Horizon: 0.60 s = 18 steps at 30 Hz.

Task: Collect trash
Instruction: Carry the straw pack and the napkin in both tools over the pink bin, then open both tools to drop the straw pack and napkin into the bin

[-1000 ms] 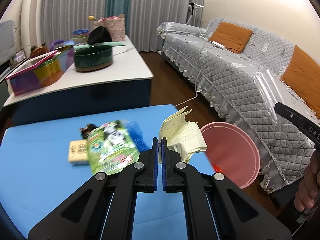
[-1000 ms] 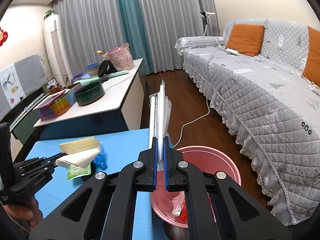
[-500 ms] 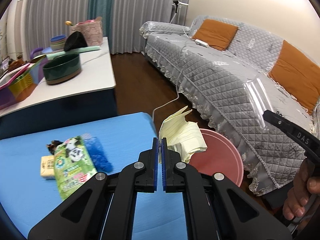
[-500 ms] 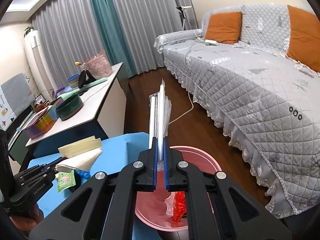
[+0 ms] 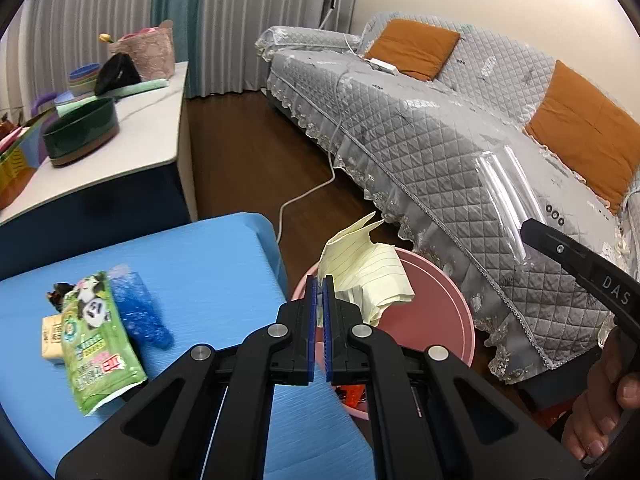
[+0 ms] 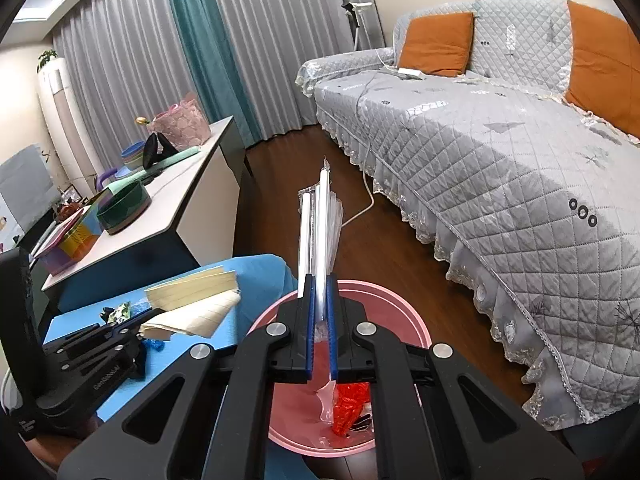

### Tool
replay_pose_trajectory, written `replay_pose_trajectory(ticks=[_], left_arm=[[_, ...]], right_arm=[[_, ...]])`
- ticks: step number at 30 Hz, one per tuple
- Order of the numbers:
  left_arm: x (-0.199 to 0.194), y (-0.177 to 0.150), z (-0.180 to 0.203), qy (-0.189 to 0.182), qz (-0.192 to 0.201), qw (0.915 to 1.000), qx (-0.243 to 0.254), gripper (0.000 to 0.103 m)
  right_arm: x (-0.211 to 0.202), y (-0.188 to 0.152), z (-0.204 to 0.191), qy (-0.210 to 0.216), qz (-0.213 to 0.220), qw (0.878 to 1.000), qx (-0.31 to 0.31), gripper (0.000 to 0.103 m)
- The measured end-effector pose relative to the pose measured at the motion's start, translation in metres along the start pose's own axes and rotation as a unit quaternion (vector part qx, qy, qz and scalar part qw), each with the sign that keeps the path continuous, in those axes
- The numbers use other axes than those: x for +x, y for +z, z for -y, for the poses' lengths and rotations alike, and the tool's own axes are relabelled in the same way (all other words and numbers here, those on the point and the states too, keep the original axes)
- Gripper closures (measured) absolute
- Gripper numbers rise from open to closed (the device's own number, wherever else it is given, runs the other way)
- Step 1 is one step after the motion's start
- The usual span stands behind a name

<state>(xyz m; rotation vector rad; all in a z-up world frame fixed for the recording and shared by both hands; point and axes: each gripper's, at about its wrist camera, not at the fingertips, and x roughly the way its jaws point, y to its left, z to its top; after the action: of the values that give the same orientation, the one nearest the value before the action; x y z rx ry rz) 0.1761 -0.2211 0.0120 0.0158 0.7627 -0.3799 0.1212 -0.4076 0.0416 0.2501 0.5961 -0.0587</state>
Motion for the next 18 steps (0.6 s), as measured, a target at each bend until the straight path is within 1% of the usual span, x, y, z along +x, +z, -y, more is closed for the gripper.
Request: replay_pose_trajectory(ticks=[16, 18], left_arm=[[0.026, -0.004, 0.013, -0.007, -0.02, 0.9997, 0.008, 0.1], [0.03, -0.003, 0.015, -0.009, -0.025, 0.9996, 0.01, 0.1]], right_arm=[[0.009, -0.004, 0.005, -0.008, -0.015, 1.0, 0.002, 0.097], [0.01, -0.004, 0.006, -0.014, -0.018, 1.0, 0.002, 0.09]])
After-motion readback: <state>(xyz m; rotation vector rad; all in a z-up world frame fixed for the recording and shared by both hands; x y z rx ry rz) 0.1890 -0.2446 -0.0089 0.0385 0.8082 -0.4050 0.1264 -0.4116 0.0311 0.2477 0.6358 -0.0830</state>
